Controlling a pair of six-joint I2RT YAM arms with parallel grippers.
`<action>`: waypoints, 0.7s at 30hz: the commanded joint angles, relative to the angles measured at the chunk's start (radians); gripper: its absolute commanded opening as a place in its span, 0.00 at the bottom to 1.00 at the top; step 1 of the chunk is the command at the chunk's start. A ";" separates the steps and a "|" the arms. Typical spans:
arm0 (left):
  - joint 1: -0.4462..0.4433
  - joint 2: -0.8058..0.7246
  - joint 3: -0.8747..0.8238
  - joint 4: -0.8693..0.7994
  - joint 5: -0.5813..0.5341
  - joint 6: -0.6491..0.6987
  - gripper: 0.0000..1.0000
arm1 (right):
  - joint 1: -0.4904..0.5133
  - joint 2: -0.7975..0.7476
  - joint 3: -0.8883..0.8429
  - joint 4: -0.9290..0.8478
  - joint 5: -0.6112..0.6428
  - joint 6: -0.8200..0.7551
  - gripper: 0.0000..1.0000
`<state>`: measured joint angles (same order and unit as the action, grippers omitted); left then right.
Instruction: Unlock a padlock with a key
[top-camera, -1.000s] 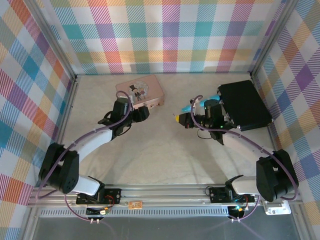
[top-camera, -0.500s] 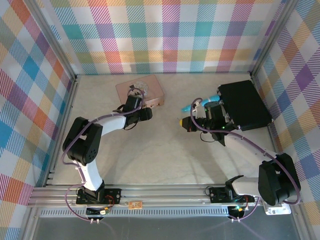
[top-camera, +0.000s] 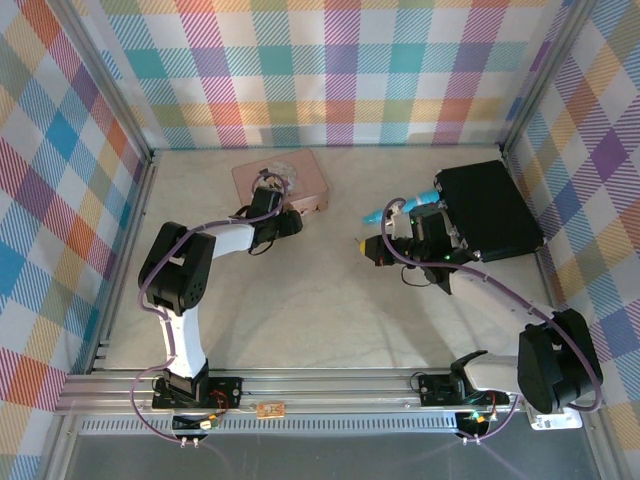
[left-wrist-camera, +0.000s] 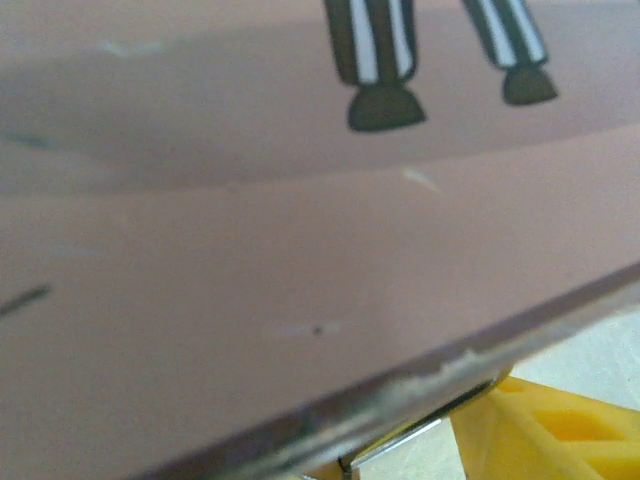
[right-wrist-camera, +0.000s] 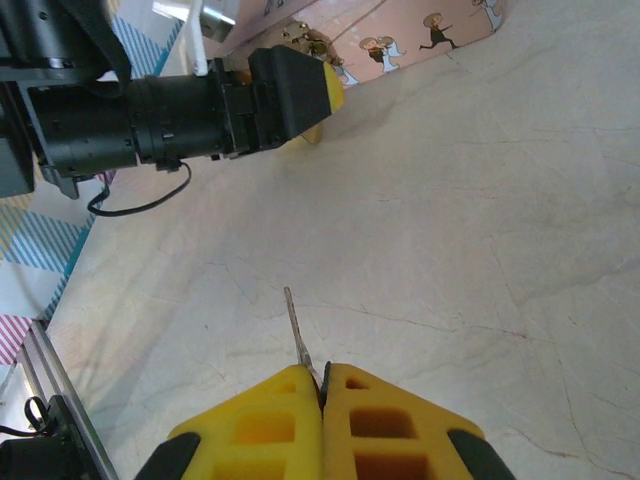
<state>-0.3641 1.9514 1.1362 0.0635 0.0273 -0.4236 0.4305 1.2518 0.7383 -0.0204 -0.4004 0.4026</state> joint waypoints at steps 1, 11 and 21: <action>0.005 0.014 -0.013 0.063 0.068 -0.070 0.67 | -0.008 -0.024 -0.010 0.003 0.003 -0.004 0.00; -0.016 -0.036 -0.100 0.113 0.144 -0.173 0.65 | -0.008 0.005 -0.006 0.033 -0.015 0.015 0.00; -0.022 -0.125 -0.141 0.043 0.161 -0.195 0.60 | -0.007 0.037 -0.050 0.143 -0.035 0.080 0.00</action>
<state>-0.3782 1.8862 1.0161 0.1612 0.1829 -0.6136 0.4305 1.2819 0.7162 0.0509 -0.4126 0.4522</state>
